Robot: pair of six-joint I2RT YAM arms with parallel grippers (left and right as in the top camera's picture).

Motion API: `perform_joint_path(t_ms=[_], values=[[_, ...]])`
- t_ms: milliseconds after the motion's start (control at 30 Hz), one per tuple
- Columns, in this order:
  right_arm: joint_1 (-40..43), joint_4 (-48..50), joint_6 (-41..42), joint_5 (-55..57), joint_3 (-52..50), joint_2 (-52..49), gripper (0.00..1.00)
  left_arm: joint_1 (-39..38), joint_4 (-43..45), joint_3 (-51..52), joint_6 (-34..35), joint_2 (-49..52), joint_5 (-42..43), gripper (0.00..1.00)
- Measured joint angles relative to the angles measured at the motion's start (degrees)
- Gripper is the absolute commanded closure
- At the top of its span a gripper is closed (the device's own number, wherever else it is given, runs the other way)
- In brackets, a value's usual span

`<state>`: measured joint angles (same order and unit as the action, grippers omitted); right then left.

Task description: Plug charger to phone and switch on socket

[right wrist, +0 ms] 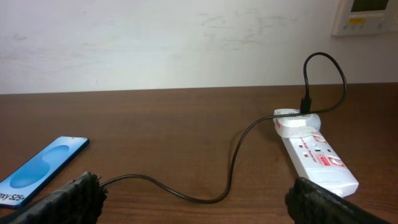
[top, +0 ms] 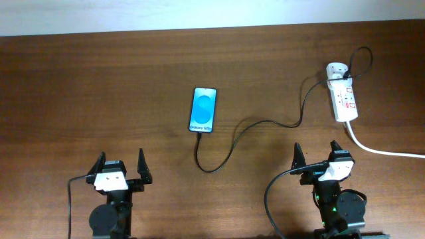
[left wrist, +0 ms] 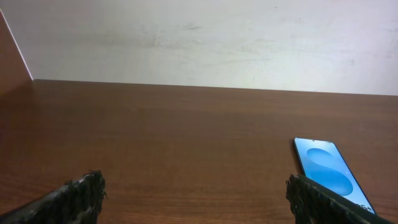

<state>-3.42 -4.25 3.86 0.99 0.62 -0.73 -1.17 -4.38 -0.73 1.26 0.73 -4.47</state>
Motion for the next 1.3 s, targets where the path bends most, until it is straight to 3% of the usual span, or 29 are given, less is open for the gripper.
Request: perform_joint_path(t_ms=[1300], values=[[0.00, 0.00, -0.02, 0.00, 0.00, 0.00, 0.02, 0.00, -0.15, 0.00, -0.20, 0.00, 1.27, 0.01]])
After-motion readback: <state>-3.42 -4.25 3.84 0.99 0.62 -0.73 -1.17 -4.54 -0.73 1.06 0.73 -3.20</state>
